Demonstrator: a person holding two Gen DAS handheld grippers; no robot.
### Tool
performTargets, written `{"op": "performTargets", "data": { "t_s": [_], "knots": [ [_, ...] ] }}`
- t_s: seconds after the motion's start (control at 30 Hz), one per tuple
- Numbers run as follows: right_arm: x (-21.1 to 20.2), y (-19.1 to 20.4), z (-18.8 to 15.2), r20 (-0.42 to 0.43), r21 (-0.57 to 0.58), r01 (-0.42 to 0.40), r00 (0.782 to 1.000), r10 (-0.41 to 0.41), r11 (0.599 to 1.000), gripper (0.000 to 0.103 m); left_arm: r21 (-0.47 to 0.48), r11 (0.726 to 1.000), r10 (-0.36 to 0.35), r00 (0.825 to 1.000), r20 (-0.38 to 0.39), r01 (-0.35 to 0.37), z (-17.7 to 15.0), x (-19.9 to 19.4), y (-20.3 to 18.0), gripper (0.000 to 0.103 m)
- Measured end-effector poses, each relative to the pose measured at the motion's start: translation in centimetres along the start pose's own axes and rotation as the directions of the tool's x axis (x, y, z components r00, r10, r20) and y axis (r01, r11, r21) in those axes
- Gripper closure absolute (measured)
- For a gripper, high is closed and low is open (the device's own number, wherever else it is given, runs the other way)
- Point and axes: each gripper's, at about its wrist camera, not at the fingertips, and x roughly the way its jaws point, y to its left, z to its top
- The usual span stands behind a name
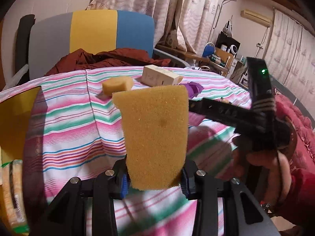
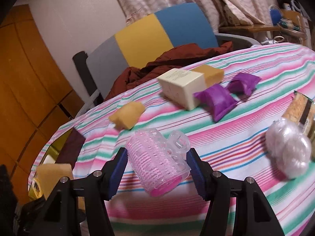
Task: Organize objects
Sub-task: 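Carry the yellow sponge and pink hair roller over the gold tin with both tools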
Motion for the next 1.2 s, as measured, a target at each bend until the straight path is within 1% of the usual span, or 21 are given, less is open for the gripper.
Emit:
{"op": "performTargets", "data": {
  "t_s": [0.13,0.3,0.47,0.63,0.77,0.87,0.93,0.97,1.0,1.1,1.2],
  "knots": [
    [0.2,3.2,-0.7,-0.027,-0.041,-0.05,0.998,0.049,0.998,0.041,-0.053,0.999,-0.002,1.0,0.023,0.004,-0.2,-2.1,1.4,0.063],
    [0.2,7.3,-0.5,-0.037,-0.07,-0.124,0.992,0.122,0.99,0.041,-0.111,0.993,0.043,0.997,0.064,-0.035,-0.4,-5.4,3.7,0.063],
    [0.9,12.5,-0.5,-0.077,-0.129,-0.207,0.977,0.199,0.97,0.04,-0.181,0.981,0.092,0.991,0.099,-0.074,-0.4,-8.5,7.0,0.063],
    [2.2,17.7,-1.0,-0.133,-0.195,-0.273,0.959,0.25,0.942,0.04,-0.237,0.964,0.155,0.978,0.141,-0.119,0.0,-11.5,10.7,0.063],
    [4.0,21.9,-1.8,-0.19,-0.259,-0.304,0.947,0.26,0.917,0.04,-0.287,0.943,0.22,0.962,0.162,-0.167,0.2,-13.5,14.1,0.063],
    [5.6,23.9,-2.4,-0.223,-0.295,-0.305,0.944,0.245,0.906,0.04,-0.326,0.922,0.272,0.948,0.164,-0.208,0.1,-14.5,16.8,0.063],
    [6.8,25.0,-2.6,-0.236,-0.307,-0.293,0.945,0.226,0.905,0.039,-0.354,0.907,0.298,0.942,0.152,-0.23,0.0,-14.9,18.6,0.063],
    [7.3,25.3,-2.7,-0.24,-0.309,-0.282,0.947,0.213,0.908,0.036,-0.366,0.9,0.31,0.939,0.151,-0.238,-0.1,-15.1,19.5,0.063],
    [7.9,25.6,-2.7,-0.248,-0.305,-0.273,0.948,0.201,0.912,0.029,-0.378,0.893,0.317,0.937,0.146,-0.244,-0.2,-15.2,20.3,0.063],
    [8.5,25.7,-2.2,-0.228,-0.272,-0.249,0.955,0.19,0.93,0.015,-0.402,0.875,0.342,0.933,0.114,-0.271,-0.5,-14.8,22.2,0.063],
    [7.4,25.3,-2.0,-0.202,-0.242,-0.263,0.955,0.216,0.934,0.008,-0.434,0.856,0.352,0.931,0.094,-0.279,-0.9,-14.8,23.5,0.063]
  ]
}}
